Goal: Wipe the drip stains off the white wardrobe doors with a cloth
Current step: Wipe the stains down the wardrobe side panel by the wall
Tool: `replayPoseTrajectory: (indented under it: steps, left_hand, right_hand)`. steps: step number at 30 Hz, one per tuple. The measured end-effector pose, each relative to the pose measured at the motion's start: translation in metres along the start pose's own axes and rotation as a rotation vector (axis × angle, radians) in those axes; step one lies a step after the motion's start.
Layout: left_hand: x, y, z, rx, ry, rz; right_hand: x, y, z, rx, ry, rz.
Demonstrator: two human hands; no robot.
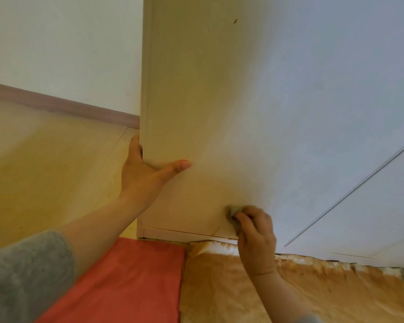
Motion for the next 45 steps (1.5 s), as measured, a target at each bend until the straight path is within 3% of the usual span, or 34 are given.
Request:
replayPoseTrajectory:
  steps: [2,4,10,12,16,20,23,25,30,33,36,42,45]
  left_hand:
    - [0.0,0.0,0.0,-0.012,0.011,-0.003]
    - [0.0,0.0,-0.001,-0.016,0.013,-0.006]
    - [0.001,0.001,0.0,-0.026,0.032,-0.003]
    - [0.0,0.001,0.001,-0.021,0.034,0.0]
    - [0.0,0.002,0.001,-0.018,0.039,0.005]
    - [-0.001,0.001,0.002,-0.007,0.043,-0.004]
    - [0.0,0.002,0.002,-0.012,0.048,-0.008]
    - [0.0,0.002,0.002,-0.021,0.051,-0.01]
    - [-0.001,0.003,0.002,-0.031,0.042,-0.002]
    - [0.0,0.003,0.003,-0.028,0.043,0.002]
    - [0.0,0.001,0.001,-0.039,0.048,0.003]
    - [-0.001,0.002,0.0,-0.056,0.048,-0.006]
    - [-0.002,0.003,0.004,-0.048,0.034,0.012]
  right_hand:
    - [-0.011,-0.016,-0.002,-0.052,0.007,0.097]
    - [-0.003,-0.014,-0.004,-0.155,0.093,0.089]
    - [0.078,0.055,-0.039,-0.473,0.231,-0.386]
    - [0.079,0.054,-0.051,-0.574,0.264,-0.46]
    - [0.036,0.008,-0.046,-0.648,0.22,-0.272]
    - [-0.001,-0.063,-0.064,-1.024,0.152,-0.092]
    - [-0.009,-0.091,-0.075,-1.323,0.227,-0.077]
    - [0.005,-0.078,-0.072,-1.282,0.288,-0.163]
    - [0.076,0.017,-0.076,-0.818,0.286,-0.413]
    - [0.088,0.036,-0.09,-0.731,0.218,-0.452]
    - [0.074,0.01,-0.104,-0.825,0.157,-0.448]
    - [0.023,-0.099,-0.14,-1.365,0.158,-0.177]
    - [0.031,-0.095,-0.126,-1.288,0.175,-0.169]
Point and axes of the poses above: each hand's wrist, its own y-axis towards the middle knuckle, its own x-axis out of the back of the hand, z = x × y, the point moved 9 cm from there along y, towards the middle knuckle, and after that the axes turned 3 degrees about -z, right-handed, at the moved point
